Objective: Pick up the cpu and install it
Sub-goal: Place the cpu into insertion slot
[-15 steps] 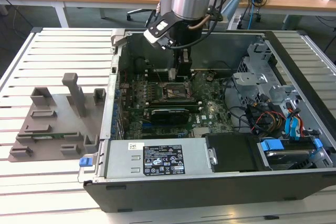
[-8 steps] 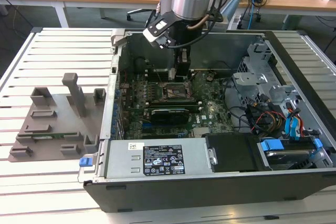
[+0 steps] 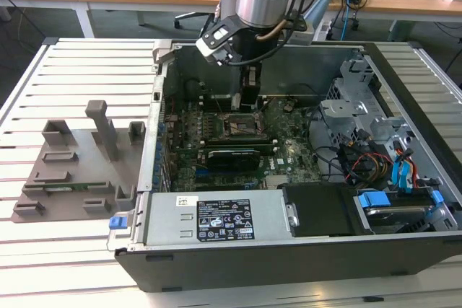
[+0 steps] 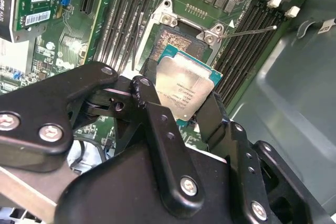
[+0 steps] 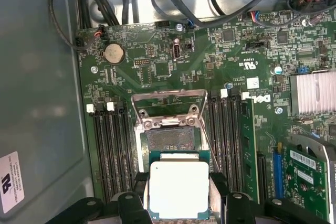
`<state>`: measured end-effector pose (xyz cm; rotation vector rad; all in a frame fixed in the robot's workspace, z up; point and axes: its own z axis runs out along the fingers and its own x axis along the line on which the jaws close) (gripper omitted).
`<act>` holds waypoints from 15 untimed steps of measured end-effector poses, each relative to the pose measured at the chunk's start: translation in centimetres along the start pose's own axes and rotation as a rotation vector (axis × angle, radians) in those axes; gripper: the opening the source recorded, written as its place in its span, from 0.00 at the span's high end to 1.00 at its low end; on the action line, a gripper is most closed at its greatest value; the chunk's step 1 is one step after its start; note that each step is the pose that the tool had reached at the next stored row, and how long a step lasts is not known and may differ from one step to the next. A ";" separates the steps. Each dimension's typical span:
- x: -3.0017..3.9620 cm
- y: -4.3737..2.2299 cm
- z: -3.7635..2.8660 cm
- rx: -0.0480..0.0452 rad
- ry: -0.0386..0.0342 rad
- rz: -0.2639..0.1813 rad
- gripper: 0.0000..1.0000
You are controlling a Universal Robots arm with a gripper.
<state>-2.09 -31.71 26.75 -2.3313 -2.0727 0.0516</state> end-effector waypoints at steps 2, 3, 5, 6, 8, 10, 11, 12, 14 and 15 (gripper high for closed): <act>0.00 0.00 0.01 0.0000 0.0002 0.005 0.45; -0.01 0.00 0.01 0.0001 -0.0002 -0.003 0.45; 0.00 0.01 0.07 -0.0007 -0.0026 -0.069 0.45; 0.00 0.01 0.11 -0.0011 -0.0042 -0.103 0.45; 0.00 0.00 0.11 -0.0015 -0.0083 -0.113 0.45; 0.00 0.00 0.11 -0.0015 -0.0085 -0.113 0.45; 0.01 0.01 0.17 -0.0015 -0.0082 -0.113 0.45; 0.00 0.01 0.23 -0.0015 -0.0083 -0.113 0.45; 0.00 0.01 0.35 -0.0015 -0.0084 -0.113 0.45; 0.00 0.02 0.40 -0.0016 -0.0083 -0.113 0.45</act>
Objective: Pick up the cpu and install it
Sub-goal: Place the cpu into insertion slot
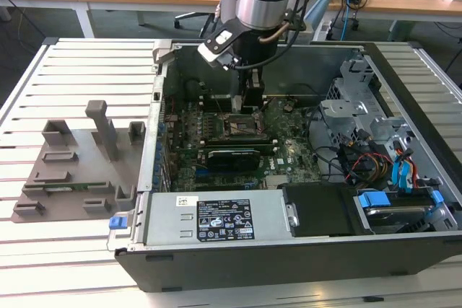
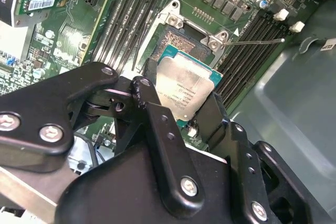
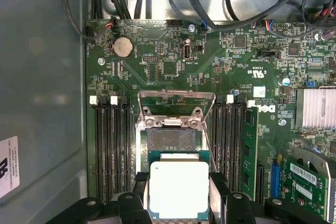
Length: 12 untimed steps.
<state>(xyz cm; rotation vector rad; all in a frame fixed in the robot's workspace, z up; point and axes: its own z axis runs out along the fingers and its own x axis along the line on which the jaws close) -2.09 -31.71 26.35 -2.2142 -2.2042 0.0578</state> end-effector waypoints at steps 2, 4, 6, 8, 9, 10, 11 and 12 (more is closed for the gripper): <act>0.00 0.00 0.08 0.0001 0.0000 0.000 0.45; 0.00 0.01 0.18 0.0001 0.0000 0.000 0.45; 0.00 0.01 0.29 0.0001 0.0000 0.000 0.45; 0.01 0.01 0.38 0.0001 0.0001 0.000 0.45; 0.01 0.02 0.48 0.0001 0.0000 0.000 0.45; 0.01 0.02 0.54 0.0001 0.0000 0.000 0.45; 0.01 0.02 0.61 0.0001 0.0000 0.000 0.45; 0.01 0.03 0.70 0.0001 0.0000 0.000 0.45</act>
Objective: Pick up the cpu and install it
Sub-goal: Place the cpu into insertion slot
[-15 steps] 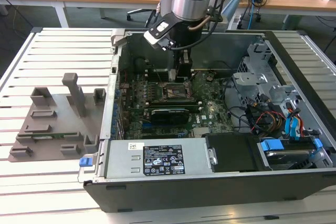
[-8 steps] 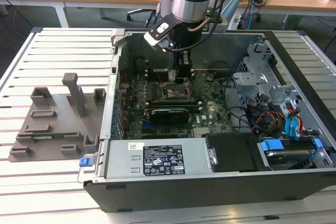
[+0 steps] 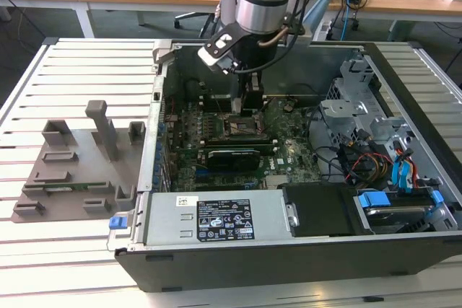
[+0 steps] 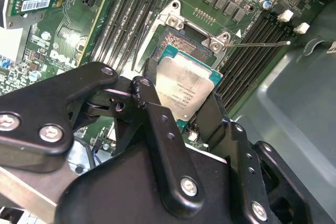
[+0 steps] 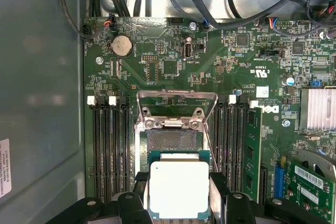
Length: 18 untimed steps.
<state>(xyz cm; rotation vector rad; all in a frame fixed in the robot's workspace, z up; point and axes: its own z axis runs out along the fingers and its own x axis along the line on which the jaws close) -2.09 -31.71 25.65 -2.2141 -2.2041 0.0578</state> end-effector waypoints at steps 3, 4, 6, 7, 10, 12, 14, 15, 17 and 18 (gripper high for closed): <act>0.00 0.01 0.13 0.0000 -0.0001 0.000 0.45; 0.00 0.01 0.16 0.0000 -0.0001 0.000 0.45; 0.00 0.01 0.28 0.0000 -0.0001 0.000 0.45; 0.00 0.01 0.34 0.0000 -0.0001 0.000 0.45; 0.01 0.02 0.47 0.0000 0.0000 0.000 0.45; 0.01 0.02 0.57 0.0001 -0.0001 0.000 0.45; 0.01 0.03 0.67 0.0000 0.0000 0.000 0.45; 0.01 0.03 0.71 0.0000 0.0000 0.000 0.45; 0.01 0.03 0.80 0.0000 -0.0001 0.000 0.45; 0.01 0.03 0.84 0.0000 0.0000 0.000 0.45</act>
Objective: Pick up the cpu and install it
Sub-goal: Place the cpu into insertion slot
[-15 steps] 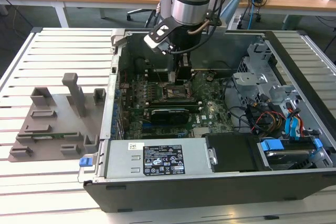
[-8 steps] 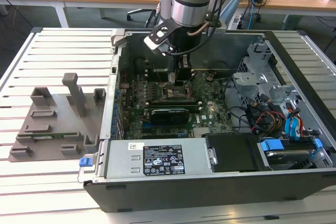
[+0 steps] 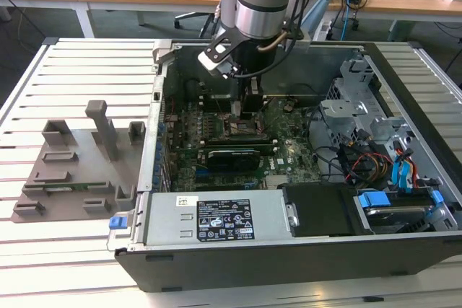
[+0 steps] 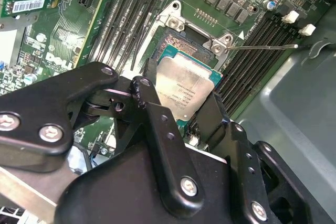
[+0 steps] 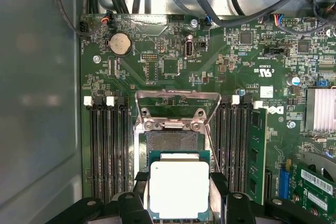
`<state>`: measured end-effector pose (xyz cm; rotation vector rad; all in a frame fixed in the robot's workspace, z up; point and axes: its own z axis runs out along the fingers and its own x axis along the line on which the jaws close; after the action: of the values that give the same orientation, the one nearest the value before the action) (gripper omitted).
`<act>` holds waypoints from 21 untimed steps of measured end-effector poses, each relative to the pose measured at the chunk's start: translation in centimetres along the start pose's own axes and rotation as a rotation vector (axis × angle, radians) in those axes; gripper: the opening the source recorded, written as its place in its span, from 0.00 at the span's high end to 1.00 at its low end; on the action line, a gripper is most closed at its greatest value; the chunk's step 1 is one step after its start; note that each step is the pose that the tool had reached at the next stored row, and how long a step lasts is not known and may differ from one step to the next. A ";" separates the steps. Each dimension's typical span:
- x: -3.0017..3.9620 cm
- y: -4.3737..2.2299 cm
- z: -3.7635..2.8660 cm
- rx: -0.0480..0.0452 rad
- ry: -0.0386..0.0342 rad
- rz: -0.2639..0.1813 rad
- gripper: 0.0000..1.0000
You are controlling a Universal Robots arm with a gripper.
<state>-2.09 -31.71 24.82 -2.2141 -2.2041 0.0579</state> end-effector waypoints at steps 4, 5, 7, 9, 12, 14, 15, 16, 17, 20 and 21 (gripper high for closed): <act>0.00 0.01 0.18 0.0000 -0.0001 0.000 0.45; 0.00 0.01 0.23 0.0000 -0.0001 0.000 0.45; 0.00 0.01 0.32 0.0000 0.0000 0.000 0.45; 0.01 0.02 0.45 0.0000 0.0000 0.000 0.45; 0.01 0.02 0.64 0.0000 -0.0001 0.000 0.45; 0.01 0.03 0.71 0.0000 -0.0001 0.000 0.45; 0.01 0.03 0.77 0.0000 -0.0001 0.000 0.45; 0.01 0.03 0.84 0.0000 0.0000 0.000 0.45; 0.01 0.03 0.88 0.0000 -0.0001 0.000 0.45; 0.01 0.04 1.03 0.0000 0.0000 0.000 0.45; 0.01 0.04 1.09 0.0001 -0.0001 0.000 0.45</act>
<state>-2.09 -31.71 23.72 -2.2141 -2.2041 0.0580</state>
